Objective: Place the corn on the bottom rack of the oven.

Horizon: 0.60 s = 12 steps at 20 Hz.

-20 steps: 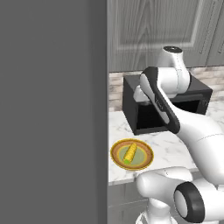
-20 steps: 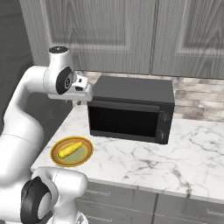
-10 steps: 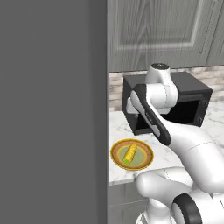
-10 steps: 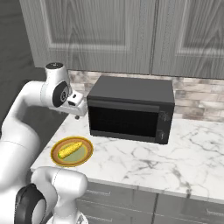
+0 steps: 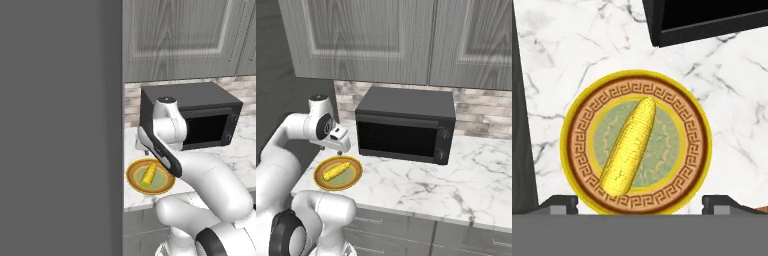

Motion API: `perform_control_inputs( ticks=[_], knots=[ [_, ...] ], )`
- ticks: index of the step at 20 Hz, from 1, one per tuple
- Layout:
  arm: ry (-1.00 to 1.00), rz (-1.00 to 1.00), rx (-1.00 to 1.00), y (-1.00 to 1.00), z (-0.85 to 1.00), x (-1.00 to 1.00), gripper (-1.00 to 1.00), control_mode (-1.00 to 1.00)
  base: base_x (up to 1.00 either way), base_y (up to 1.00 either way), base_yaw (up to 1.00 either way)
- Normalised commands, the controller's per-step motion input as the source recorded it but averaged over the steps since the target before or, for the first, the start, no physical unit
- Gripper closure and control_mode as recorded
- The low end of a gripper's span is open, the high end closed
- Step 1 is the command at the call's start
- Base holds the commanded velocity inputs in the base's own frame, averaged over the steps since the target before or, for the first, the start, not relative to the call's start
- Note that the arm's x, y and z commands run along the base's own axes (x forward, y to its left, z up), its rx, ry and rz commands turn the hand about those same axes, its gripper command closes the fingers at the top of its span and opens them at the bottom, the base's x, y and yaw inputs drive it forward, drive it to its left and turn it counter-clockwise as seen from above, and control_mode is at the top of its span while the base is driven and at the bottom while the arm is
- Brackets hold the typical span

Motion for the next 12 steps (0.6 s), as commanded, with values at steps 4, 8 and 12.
perform_control_inputs(
  ticks=[4, 8, 12],
  knots=[
    [0.07, 0.0, 0.0, 0.23, -0.64, 0.23, -1.0, -1.0, 0.0, 0.0, 0.0],
    [0.01, 0.0, 0.0, 0.18, -0.59, 0.12, -1.0, -1.0, 0.0, 0.0, 0.0],
    [0.0, -0.04, 0.0, 0.0, -0.57, 0.0, -1.0, -1.0, 0.0, 0.0, 0.0]
  ],
)
